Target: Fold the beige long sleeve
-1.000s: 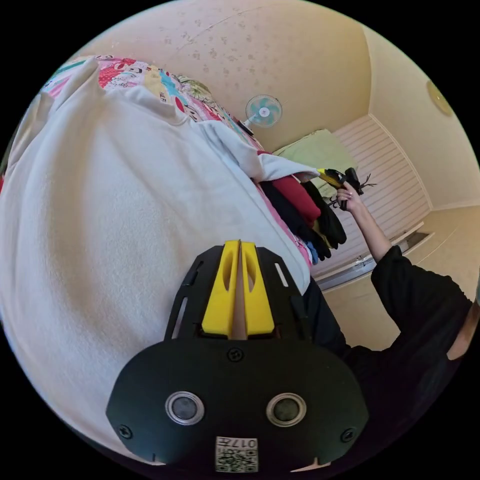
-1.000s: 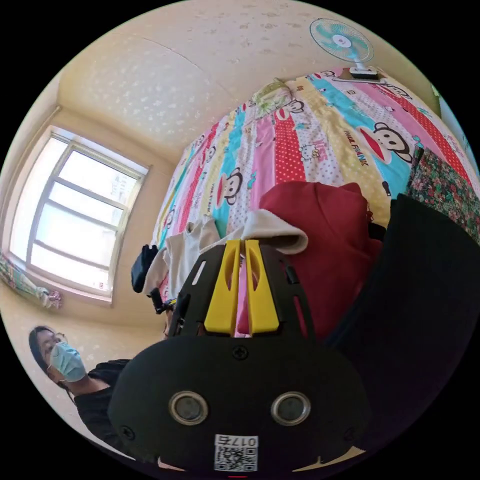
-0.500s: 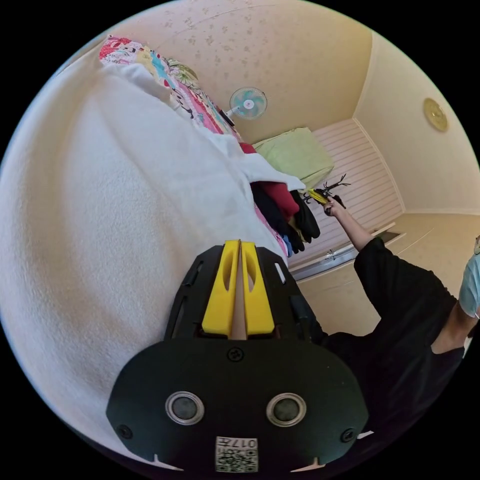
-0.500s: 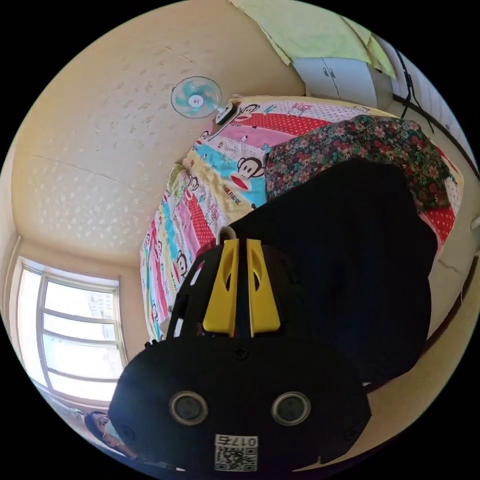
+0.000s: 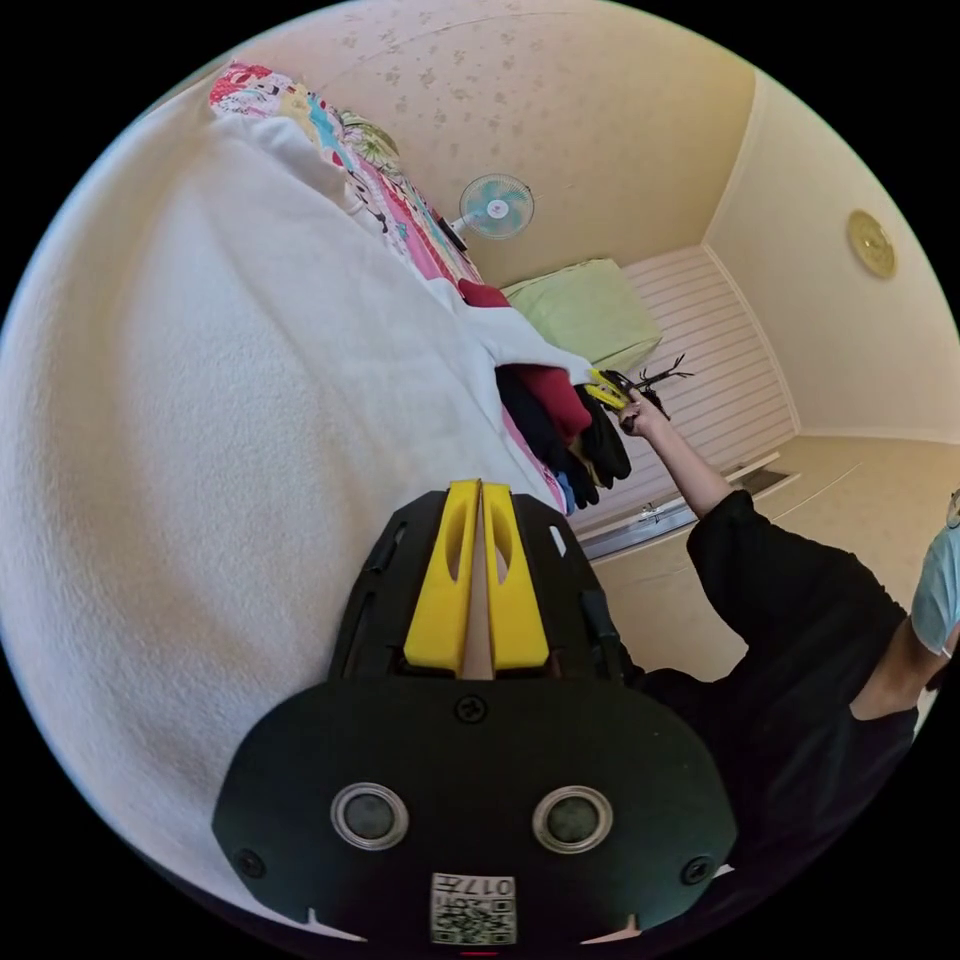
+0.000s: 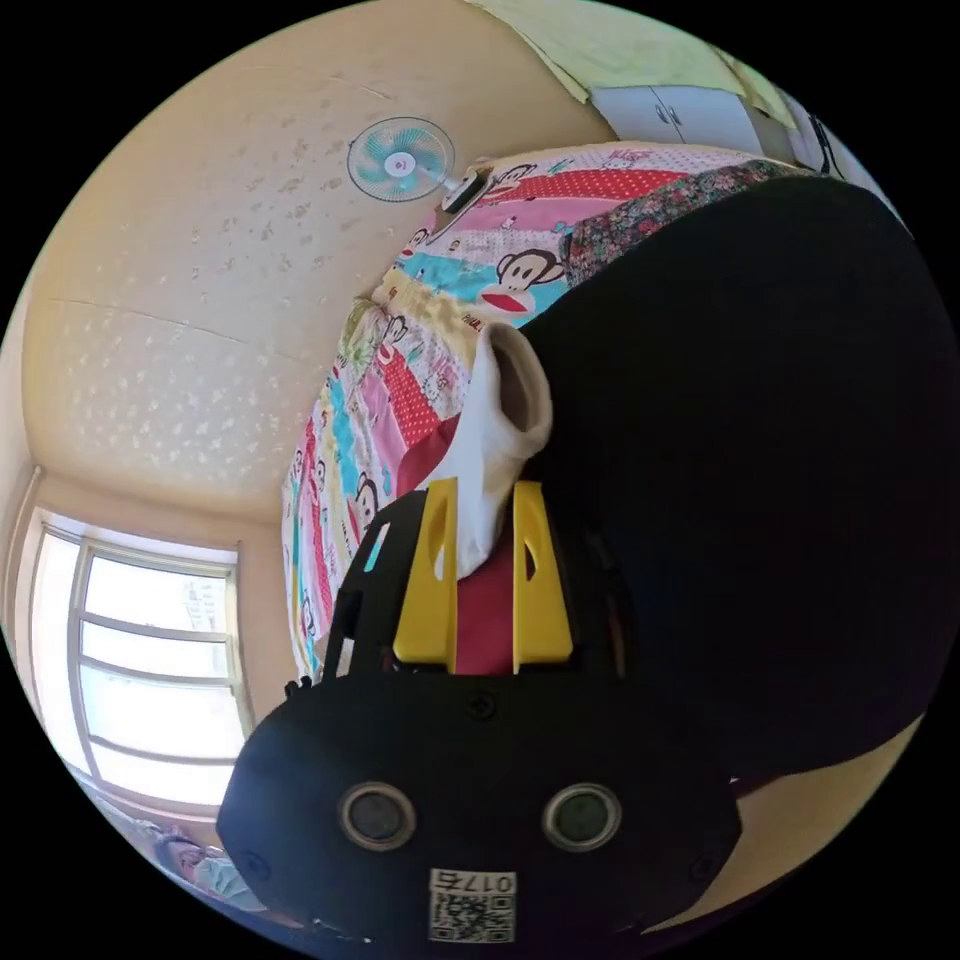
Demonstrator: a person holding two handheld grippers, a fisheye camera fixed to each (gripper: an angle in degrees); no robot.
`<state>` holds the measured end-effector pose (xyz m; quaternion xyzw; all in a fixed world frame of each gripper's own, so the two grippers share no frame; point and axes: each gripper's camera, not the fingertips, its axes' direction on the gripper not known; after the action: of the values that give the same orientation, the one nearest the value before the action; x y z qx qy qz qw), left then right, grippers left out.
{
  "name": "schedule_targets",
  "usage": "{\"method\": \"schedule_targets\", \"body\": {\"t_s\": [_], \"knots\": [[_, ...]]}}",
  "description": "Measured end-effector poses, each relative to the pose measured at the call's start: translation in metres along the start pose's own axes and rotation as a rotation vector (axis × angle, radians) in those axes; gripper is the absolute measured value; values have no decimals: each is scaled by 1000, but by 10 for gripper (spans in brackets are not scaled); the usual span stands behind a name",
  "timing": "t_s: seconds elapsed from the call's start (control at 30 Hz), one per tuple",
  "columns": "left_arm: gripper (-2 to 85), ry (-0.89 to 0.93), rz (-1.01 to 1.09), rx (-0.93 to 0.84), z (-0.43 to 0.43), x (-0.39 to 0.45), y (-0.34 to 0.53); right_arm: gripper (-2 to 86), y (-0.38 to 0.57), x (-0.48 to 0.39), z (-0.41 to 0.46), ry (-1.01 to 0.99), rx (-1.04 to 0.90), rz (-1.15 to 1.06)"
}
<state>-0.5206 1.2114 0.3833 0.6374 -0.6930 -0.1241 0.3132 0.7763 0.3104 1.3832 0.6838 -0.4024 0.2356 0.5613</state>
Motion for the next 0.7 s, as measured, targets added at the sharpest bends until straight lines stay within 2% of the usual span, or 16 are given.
{"method": "schedule_targets", "body": {"t_s": [0.07, 0.13, 0.2, 0.3, 0.33, 0.4, 0.47, 0.53, 0.6, 0.63, 0.7], "knots": [[-10, 5, -3, 0, -2, 2, 0, 57, 4, -31, 4, 77, 22, -53], [-10, 10, -6, 0, -4, 3, -1, 45, 16, -83, -1, 31, 94, -194], [-10, 14, -11, -1, -6, 5, -2, 39, 61, -186, 4, -88, 166, -458], [-10, 14, -9, 0, -8, 9, -3, 34, 162, -321, 52, -283, 121, -752], [-10, 13, -8, 0, -8, 10, -4, 34, 185, -341, 67, -332, 104, -788], [-10, 14, -3, 1, -10, 13, -5, 30, 289, -405, 147, -479, -17, -919], [-10, 19, -1, 3, -12, 15, -7, 28, 371, -438, 227, -499, -182, -998], [-10, 28, 2, 1, -13, 17, -8, 26, 451, -455, 321, -449, -417, -1054], [-10, 33, 9, 0, -15, 20, -10, 24, 547, -451, 437, -205, -764, -1170], [-10, 33, 10, 1, -16, 20, -11, 24, 565, -447, 452, -150, -809, -1204], [-10, 36, 5, 0, -17, 21, -16, 22, 594, -451, 435, -148, -713, -1277]]}}
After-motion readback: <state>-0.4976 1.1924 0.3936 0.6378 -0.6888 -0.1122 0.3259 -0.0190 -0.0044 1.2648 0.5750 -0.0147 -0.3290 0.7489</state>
